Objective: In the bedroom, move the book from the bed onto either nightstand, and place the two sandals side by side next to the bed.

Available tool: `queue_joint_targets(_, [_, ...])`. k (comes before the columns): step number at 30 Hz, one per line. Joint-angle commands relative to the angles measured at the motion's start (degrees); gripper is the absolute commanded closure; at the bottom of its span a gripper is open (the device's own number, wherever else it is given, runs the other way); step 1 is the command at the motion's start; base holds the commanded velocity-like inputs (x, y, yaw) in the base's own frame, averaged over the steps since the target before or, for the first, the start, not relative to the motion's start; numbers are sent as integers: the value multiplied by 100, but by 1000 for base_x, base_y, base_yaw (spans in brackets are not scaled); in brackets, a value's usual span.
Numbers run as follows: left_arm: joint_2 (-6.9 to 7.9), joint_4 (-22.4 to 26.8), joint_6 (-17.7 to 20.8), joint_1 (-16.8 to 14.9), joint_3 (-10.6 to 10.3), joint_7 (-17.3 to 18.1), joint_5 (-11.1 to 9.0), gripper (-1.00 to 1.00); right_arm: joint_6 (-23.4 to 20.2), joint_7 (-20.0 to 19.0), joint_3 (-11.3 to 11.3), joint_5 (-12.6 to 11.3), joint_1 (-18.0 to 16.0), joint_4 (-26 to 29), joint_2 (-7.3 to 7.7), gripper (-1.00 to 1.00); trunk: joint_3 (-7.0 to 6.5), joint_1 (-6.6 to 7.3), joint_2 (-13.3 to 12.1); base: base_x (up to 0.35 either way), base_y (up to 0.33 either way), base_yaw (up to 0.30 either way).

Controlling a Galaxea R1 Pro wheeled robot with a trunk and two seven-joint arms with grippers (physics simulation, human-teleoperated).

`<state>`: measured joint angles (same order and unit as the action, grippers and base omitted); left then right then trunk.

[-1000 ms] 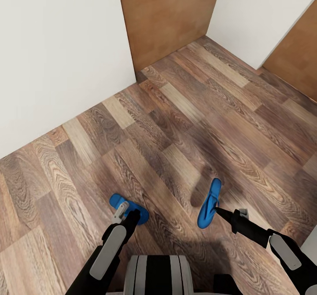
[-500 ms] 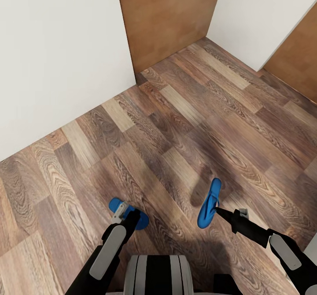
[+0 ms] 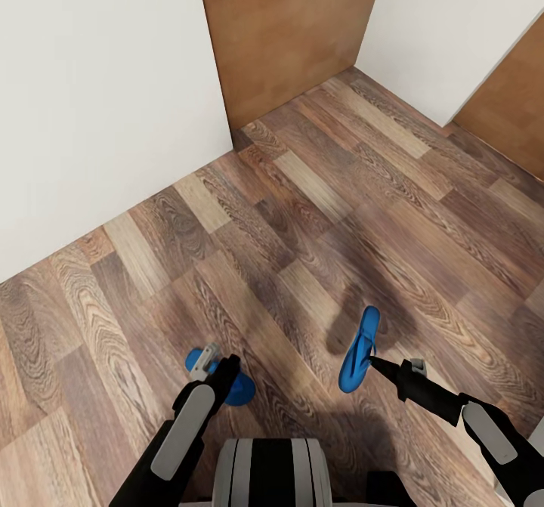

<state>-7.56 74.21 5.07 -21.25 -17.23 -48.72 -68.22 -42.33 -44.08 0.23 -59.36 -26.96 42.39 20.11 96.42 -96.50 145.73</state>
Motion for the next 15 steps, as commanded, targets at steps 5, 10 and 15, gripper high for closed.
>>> queue_joint_targets(5, [0, 14, 29, -2, 1, -32, -7, -100, -32, -13, 3, -28, -2, -3, 2, 100, 3, 1, 1, 5, 0, 0])
queue_joint_targets(10, [0, 15, 25, -2, -4, -32, -7, -100, -37, -13, -4, -31, -2, -5, 2, 100, 3, 1, 1, 0, 0, 0])
queue_joint_targets(15, [0, 13, 21, -2, -7, -32, -7, -100, -39, -13, -5, -29, -2, -11, 2, 100, 3, 1, 1, 0, 0, 0])
